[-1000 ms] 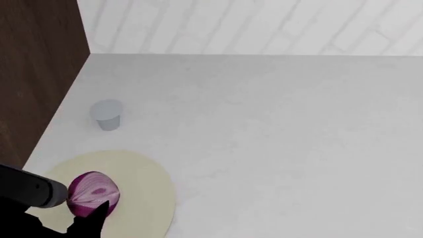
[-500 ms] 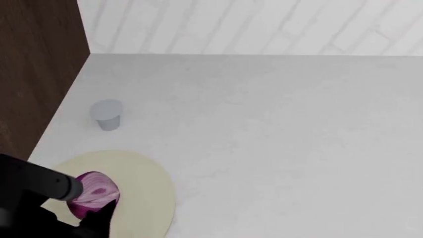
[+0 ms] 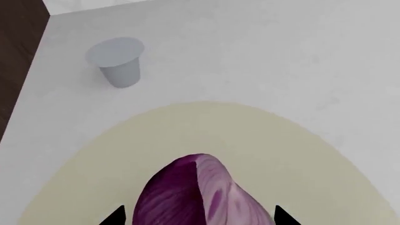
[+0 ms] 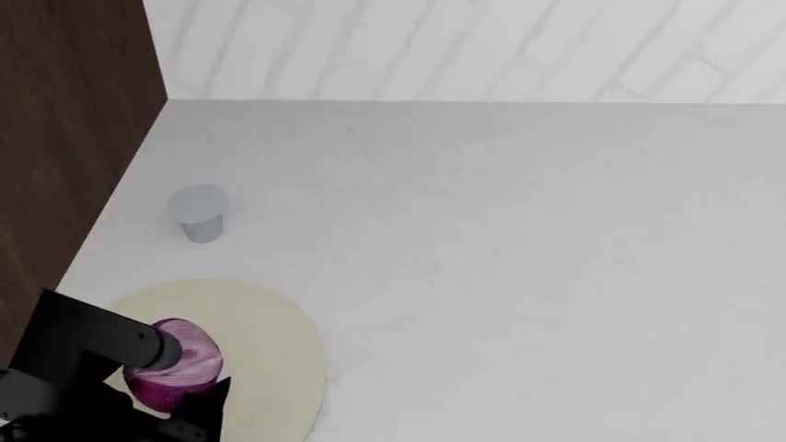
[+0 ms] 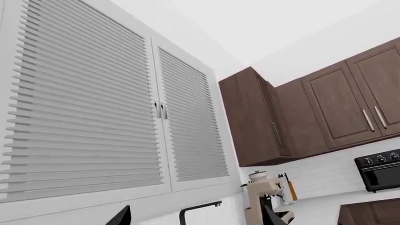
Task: Pick the onion from the counter and place it in the microwave.
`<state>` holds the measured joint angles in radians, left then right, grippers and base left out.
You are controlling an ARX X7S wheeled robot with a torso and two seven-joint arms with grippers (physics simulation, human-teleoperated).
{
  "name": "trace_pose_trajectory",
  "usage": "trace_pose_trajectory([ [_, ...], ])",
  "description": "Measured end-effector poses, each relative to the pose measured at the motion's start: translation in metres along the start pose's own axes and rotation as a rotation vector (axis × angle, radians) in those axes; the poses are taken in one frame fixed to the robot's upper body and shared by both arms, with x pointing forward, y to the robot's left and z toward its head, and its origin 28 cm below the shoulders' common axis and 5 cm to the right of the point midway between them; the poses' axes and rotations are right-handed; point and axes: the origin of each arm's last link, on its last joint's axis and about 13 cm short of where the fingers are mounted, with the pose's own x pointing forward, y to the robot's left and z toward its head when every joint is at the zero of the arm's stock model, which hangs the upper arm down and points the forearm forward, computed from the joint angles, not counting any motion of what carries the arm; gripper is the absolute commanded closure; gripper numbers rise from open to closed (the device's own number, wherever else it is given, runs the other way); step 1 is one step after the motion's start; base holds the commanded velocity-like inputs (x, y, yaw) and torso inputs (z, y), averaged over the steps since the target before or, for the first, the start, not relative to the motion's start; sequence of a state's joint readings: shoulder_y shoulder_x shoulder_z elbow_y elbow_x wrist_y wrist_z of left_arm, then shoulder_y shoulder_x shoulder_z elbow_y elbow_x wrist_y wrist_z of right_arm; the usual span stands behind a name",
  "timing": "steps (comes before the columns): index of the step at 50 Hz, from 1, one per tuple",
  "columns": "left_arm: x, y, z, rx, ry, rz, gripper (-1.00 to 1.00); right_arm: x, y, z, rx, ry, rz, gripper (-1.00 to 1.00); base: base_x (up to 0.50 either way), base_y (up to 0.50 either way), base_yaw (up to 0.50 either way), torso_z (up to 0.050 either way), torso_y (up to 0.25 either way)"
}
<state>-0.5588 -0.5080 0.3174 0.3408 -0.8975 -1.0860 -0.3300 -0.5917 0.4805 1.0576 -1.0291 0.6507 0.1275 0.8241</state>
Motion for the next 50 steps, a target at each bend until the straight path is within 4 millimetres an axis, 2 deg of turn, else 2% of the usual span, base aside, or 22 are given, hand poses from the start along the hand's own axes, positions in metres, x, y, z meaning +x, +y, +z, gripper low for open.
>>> trace_pose_trajectory([
  [12, 0.006, 0.001, -0.004, 0.011, 0.013, -0.002, -1.00, 0.000, 0.000, 0.000, -0.003, 0.000, 0.000, -1.00, 0.00, 0.00, 0.00, 0.000, 0.000],
  [13, 0.006, 0.001, -0.004, 0.013, 0.013, -0.001, 1.00, 0.000, 0.000, 0.000, -0.004, 0.001, 0.000, -1.00, 0.00, 0.00, 0.00, 0.000, 0.000],
  [34, 0.004, -0.001, -0.004, 0.047, -0.021, -0.001, 1.00, 0.000, 0.001, -0.001, -0.012, 0.003, 0.006, -1.00, 0.00, 0.00, 0.00, 0.000, 0.000],
  [50, -0.008, -0.008, 0.012, 0.037, -0.200, -0.012, 1.00, 0.000, 0.002, 0.000, -0.010, 0.001, 0.006, -1.00, 0.00, 0.00, 0.00, 0.000, 0.001],
])
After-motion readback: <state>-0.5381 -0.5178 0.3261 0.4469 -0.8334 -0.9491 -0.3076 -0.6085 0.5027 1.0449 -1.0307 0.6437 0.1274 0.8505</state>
